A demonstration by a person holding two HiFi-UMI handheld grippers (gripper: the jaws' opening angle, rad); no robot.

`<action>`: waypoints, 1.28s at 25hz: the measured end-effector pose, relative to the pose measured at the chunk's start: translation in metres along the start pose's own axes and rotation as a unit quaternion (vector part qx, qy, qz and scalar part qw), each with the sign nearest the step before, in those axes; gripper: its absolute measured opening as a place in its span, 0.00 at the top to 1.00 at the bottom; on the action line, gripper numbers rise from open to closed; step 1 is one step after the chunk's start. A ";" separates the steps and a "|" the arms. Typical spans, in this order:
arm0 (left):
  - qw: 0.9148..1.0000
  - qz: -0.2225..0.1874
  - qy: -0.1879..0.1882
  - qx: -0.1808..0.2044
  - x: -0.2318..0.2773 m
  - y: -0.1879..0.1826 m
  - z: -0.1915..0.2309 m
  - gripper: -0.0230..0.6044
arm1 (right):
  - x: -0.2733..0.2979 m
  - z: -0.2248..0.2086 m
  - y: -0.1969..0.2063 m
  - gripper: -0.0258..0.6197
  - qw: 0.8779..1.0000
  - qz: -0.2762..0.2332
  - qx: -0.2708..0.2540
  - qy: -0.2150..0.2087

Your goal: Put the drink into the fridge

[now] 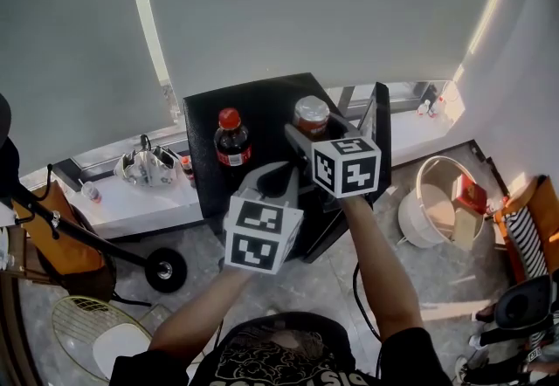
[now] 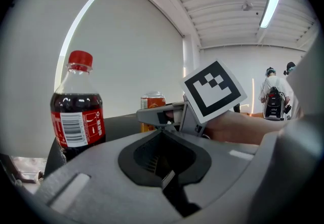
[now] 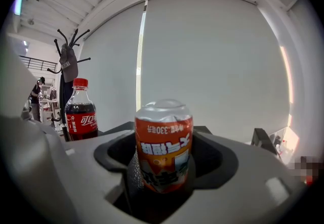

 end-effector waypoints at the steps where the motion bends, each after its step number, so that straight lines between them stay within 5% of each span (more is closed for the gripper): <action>1: 1.000 -0.001 0.000 -0.001 0.000 0.000 0.000 0.96 | 0.001 0.000 0.000 0.44 1.000 -0.001 -0.001 -0.001; 17: 1.000 0.001 -0.012 -0.003 -0.006 0.002 -0.010 0.96 | -0.026 0.006 -0.002 0.46 1.000 -0.022 -0.014 -0.010; 32: 0.998 -0.005 -0.065 -0.027 -0.010 0.014 -0.060 0.96 | -0.107 -0.004 0.003 0.46 0.997 -0.041 -0.031 -0.061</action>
Point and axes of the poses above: the fingertips, and each gripper's own axes: x forward along the fingers, z to its left, y out of its underside, the point moved 8 cm from there along -x, backward along the fingers, and after that the axes turned 5 degrees about y, right-handed, at the moved point
